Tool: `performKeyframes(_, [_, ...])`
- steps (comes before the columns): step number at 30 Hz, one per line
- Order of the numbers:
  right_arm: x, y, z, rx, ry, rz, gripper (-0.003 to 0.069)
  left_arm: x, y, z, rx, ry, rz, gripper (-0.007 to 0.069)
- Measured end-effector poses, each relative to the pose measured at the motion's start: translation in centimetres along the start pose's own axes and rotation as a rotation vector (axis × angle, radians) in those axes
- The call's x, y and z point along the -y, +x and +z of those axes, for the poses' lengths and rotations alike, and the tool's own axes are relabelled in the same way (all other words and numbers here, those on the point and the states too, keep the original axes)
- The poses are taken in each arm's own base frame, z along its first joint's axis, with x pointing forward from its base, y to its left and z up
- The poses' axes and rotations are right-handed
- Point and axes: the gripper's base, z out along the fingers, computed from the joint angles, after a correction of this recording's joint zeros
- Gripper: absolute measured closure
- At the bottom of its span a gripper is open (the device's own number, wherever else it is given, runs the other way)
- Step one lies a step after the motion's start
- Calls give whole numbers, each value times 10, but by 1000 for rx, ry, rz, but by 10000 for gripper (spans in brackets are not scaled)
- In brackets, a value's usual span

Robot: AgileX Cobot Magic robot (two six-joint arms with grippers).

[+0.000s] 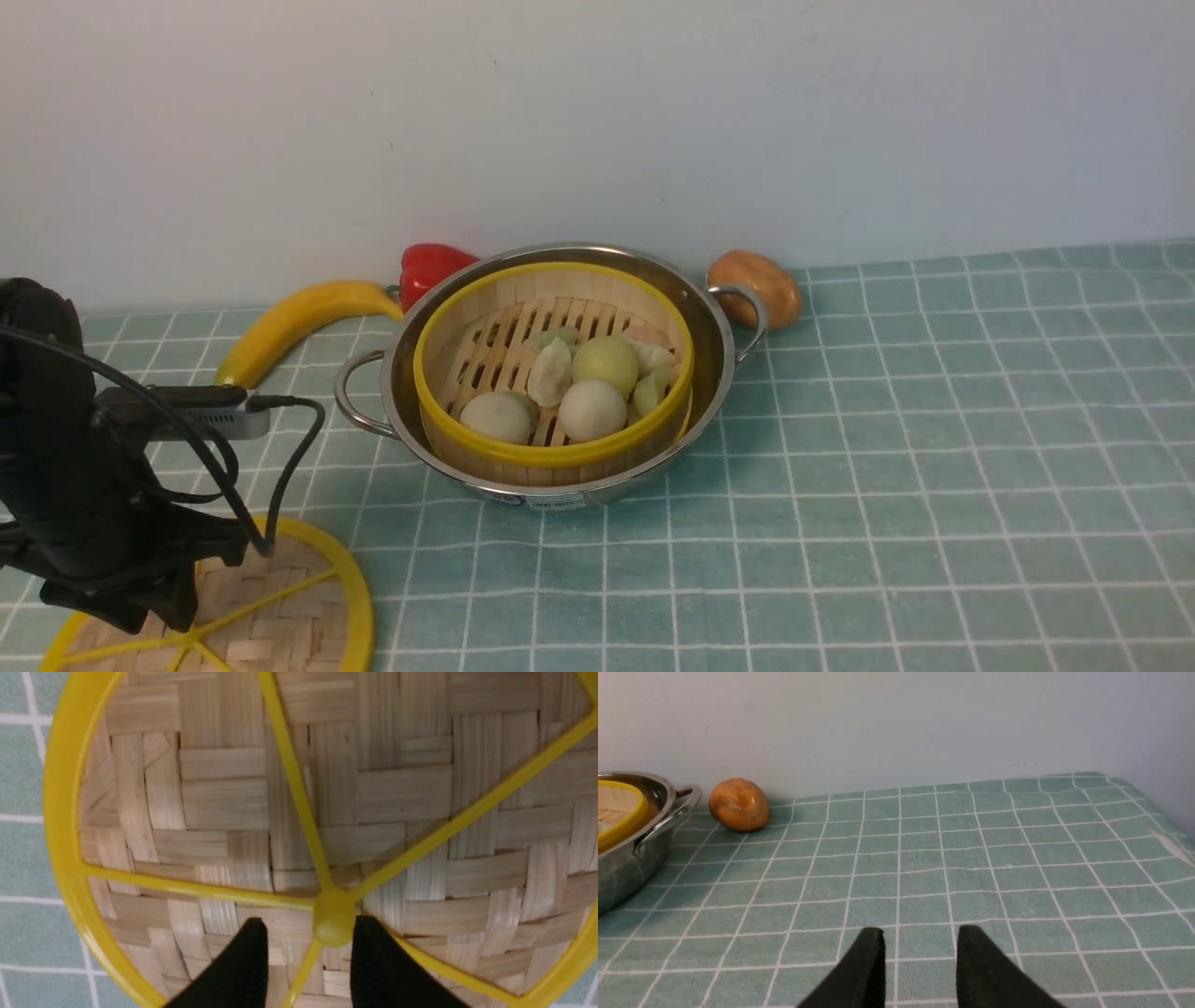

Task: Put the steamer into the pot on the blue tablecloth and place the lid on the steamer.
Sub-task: 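Grasp the bamboo steamer lid lying on the table by its centre knob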

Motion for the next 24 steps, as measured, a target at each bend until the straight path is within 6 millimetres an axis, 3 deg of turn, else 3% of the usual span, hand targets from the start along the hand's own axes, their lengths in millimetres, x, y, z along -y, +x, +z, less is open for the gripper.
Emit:
performKeyframes(11, [0, 0, 0, 0, 0, 0, 419, 2, -2, 1, 16, 21, -16, 382])
performKeyframes(24, [0, 0, 0, 0, 0, 0, 419, 3, -5, 21, -68, 35, -24, 383])
